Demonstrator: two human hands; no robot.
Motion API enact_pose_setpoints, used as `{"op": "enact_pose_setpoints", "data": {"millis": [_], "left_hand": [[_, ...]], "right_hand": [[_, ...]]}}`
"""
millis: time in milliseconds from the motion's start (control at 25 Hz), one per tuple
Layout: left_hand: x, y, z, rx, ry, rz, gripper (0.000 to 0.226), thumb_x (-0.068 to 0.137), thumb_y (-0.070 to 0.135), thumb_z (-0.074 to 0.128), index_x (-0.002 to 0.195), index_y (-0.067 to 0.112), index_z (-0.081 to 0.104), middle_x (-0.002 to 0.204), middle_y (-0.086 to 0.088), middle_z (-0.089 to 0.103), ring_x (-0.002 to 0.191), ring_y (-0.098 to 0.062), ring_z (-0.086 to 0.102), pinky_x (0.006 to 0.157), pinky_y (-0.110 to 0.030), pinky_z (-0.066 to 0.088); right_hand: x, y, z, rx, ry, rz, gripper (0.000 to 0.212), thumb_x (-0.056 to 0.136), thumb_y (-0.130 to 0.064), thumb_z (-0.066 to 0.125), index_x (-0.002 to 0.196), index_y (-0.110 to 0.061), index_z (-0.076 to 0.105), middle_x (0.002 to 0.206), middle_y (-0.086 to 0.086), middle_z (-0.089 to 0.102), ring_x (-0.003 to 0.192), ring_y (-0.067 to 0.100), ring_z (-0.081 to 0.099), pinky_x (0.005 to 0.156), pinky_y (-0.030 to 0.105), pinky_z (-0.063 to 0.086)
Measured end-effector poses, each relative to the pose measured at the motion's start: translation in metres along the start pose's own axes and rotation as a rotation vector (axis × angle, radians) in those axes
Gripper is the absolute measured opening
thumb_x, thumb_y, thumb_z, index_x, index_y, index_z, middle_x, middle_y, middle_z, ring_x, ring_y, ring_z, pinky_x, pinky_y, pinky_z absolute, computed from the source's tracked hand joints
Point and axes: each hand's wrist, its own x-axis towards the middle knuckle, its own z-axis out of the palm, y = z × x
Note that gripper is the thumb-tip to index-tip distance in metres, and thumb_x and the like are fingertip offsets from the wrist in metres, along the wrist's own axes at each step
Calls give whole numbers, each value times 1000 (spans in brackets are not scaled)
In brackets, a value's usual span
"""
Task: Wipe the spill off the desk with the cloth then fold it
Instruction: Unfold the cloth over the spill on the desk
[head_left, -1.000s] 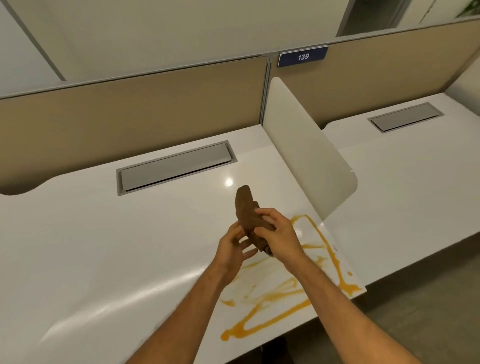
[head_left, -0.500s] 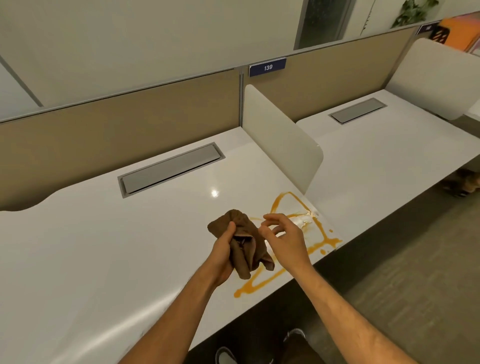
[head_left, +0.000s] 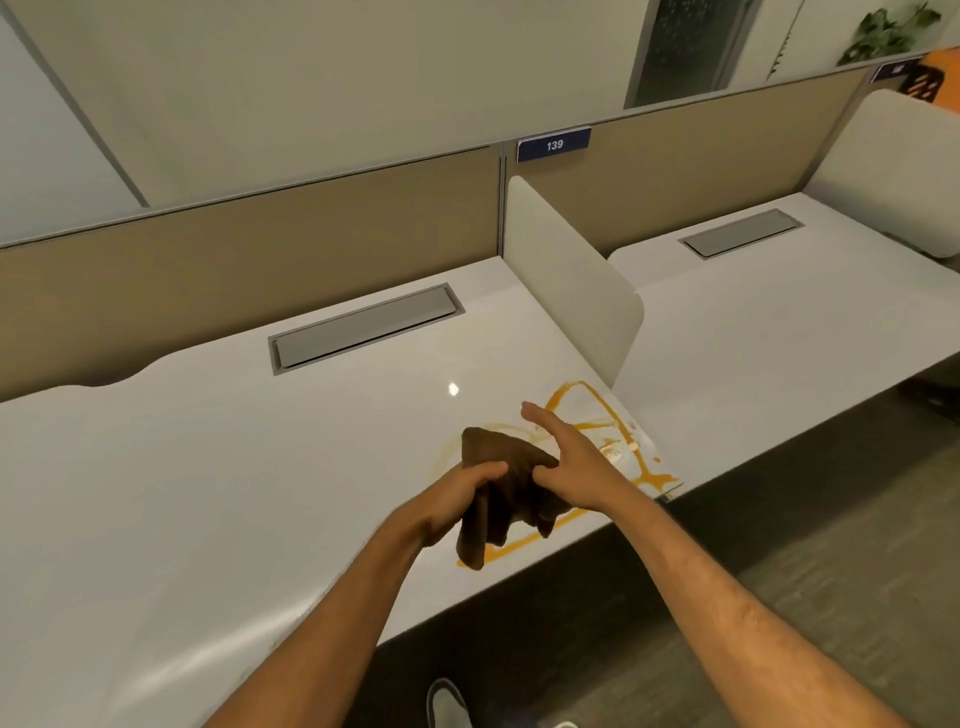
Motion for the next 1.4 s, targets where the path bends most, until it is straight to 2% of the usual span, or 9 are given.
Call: {"op": "enact_pose_setpoints", "data": {"millis": [120,200,320,520,800,960,1080,1200,1400], "left_hand": [[-5,3,9,130,-52,-33,27,89,55,52,111,45,65,108,14,74,105,-9,71,87,-24,55],[-7,3,12,128,-65,-12,21,90,52,56,107,52,67,105,20,74,103,-3,72,81,-20,56],[-11,-2,6,69,-11,-6,23,87,55,66,105,42,75,106,13,78,105,-11,74,85,-25,61],[-23,-26,-14,-178,101,20,52,87,62,65,122,25,74,122,-2,77,115,-25,73,99,-45,59],[-27,-40,14,-497,1,-30,106,58,48,98,149,30,46,145,-1,58,128,-29,62,93,-41,58],[-24,-45,11,-418,90,5,107,67,14,93,152,39,33,143,-5,49,125,-34,61,87,-38,62],[-22,-48,9,-348,125,26,86,78,0,83,147,39,46,137,-9,54,120,-34,65,87,-39,63],[-23,-52,10,-278,214,8,71,86,-1,76,139,41,55,137,-13,59,118,-34,66,89,-43,64],[-36,-61,13,-164,395,-13,69,89,4,75,140,42,47,137,-5,50,109,-22,61,63,-23,61]], "right_hand": [[-8,3,3,20,-183,-42,86,79,-36,76,152,-50,31,158,-12,40,141,9,39,113,34,42],[-10,4,2,33,-155,-19,48,80,-44,77,126,-37,63,121,-8,68,114,11,63,99,38,55],[-14,9,4,119,-13,20,24,77,-48,79,89,-29,68,85,-5,70,84,12,70,75,31,59],[-21,16,1,736,161,110,57,72,-50,83,118,-21,66,113,4,76,101,23,75,77,33,60],[-18,1,2,969,234,193,59,82,-40,78,131,-17,55,120,12,72,97,21,77,73,35,62],[-34,19,0,908,161,223,84,80,-13,85,143,-43,37,136,9,57,115,26,67,83,37,62],[-51,28,3,511,-22,215,116,74,-8,84,153,-55,13,142,-11,33,135,23,44,107,46,50],[-60,34,9,-42,-84,181,87,79,-24,80,152,-37,34,140,-6,38,135,22,43,112,43,44],[-67,49,26,-201,24,174,46,82,-44,79,122,-26,66,127,-6,39,123,14,40,108,36,42]]}}
